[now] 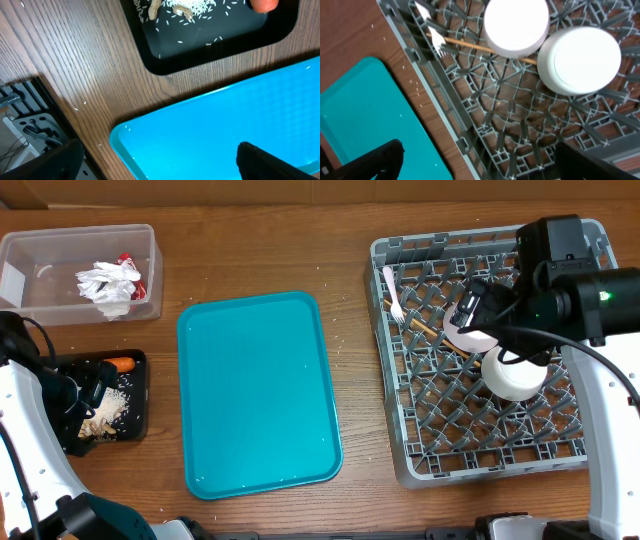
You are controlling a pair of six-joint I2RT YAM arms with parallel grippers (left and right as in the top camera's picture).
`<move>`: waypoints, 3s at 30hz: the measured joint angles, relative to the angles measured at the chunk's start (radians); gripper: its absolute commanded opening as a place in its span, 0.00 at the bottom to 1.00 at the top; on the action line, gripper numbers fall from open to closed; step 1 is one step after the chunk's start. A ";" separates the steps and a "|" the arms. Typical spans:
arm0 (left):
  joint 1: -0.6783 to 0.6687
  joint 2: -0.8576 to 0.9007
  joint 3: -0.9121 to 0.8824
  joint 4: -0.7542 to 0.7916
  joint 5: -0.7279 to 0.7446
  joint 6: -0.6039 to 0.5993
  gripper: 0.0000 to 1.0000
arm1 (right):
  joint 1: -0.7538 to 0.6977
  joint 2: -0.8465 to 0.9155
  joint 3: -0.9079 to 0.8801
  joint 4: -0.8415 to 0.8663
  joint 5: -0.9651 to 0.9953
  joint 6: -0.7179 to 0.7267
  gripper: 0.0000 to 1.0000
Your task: Sort waste into correct bins and load items into the dishwasher rack
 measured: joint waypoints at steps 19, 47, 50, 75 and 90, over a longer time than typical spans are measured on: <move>0.000 0.000 0.000 0.000 0.000 0.000 1.00 | 0.000 0.000 0.000 0.011 0.008 0.008 1.00; 0.000 0.000 0.000 -0.179 0.271 0.234 1.00 | 0.000 0.000 0.000 0.010 0.008 0.009 1.00; 0.000 0.000 0.000 -0.177 0.271 0.259 1.00 | 0.000 0.000 0.000 0.011 0.008 0.009 1.00; -0.011 0.000 0.000 0.052 0.187 0.285 1.00 | 0.000 0.000 0.000 0.011 0.008 0.009 1.00; -0.011 0.000 0.000 0.053 0.187 0.285 1.00 | 0.000 -0.236 -0.019 0.098 0.047 0.004 1.00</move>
